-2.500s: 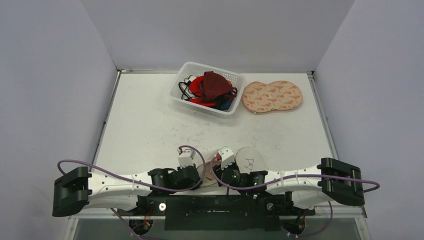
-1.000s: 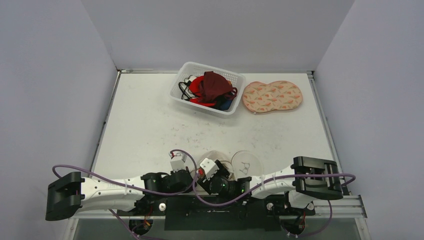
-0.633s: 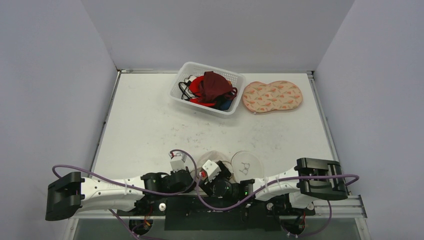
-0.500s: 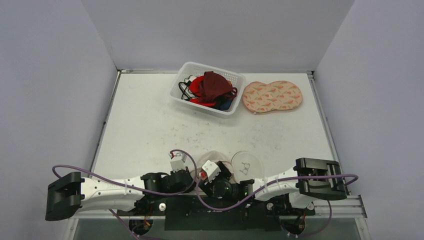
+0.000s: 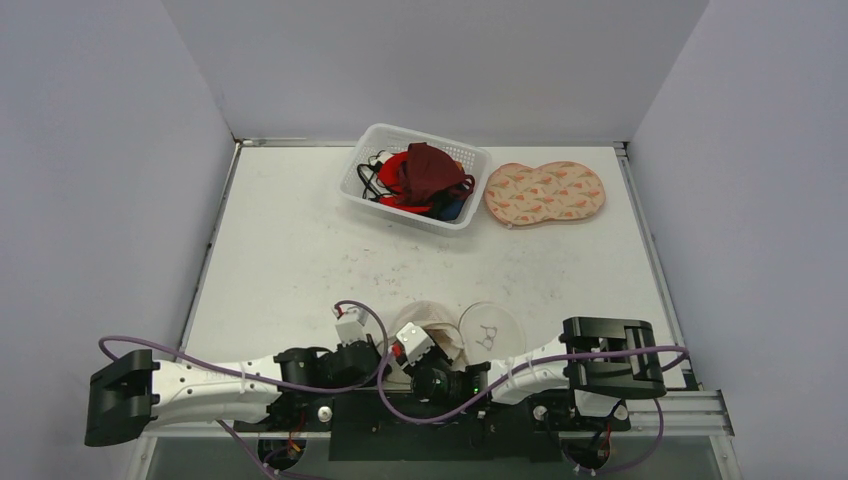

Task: Unzip the laundry bag and remove the bra
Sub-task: Pick up the bra from the laundry bag.

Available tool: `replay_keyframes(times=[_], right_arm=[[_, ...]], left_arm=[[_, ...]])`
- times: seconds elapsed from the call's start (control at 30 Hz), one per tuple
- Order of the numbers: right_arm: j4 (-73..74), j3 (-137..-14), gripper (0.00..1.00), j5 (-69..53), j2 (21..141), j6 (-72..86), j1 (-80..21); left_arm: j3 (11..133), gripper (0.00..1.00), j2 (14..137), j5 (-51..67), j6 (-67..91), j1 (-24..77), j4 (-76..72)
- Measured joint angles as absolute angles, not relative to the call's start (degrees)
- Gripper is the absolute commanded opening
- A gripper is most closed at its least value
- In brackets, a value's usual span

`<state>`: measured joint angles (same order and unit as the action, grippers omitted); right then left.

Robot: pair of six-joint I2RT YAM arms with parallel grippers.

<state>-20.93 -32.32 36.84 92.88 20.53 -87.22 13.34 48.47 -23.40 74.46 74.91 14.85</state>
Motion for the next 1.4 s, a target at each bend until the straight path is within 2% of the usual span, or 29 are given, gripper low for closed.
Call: replay_keyframes(times=[0.2,0.43,0.6,0.73,1.0,1.2,1.4], right_arm=[[-18.94,-32.29,0.14,37.71,91.29,21.3,-87.22],[-16.75,-30.83,0.11,36.38,86.43,22.41,-87.2],[-16.23,-28.97,0.27,33.82,81.89,23.4,-86.98],[-16.69,-27.97,0.35,31.09,79.79,23.4,-86.98],[-17.37,-26.46,0.59,27.83,74.48,22.5,-87.13],[-16.67,-27.73,0.59,28.32,75.42,20.14,-88.64],[-16.69,-30.5,0.5,31.03,81.52,19.14,-89.32]], left_arm=[[12.88,0.0,48.07,-23.4,74.63,74.91,14.83],[12.88,0.0,48.38,-23.46,74.65,74.91,14.63],[12.88,0.0,48.56,-23.57,74.74,74.91,14.37],[12.88,0.0,48.75,-23.66,74.76,74.91,14.24],[12.88,0.0,50.46,-24.16,74.81,74.91,12.14],[12.99,0.0,50.85,-24.25,74.78,74.91,11.73],[12.99,0.0,50.04,-24.21,74.83,74.91,12.69]])
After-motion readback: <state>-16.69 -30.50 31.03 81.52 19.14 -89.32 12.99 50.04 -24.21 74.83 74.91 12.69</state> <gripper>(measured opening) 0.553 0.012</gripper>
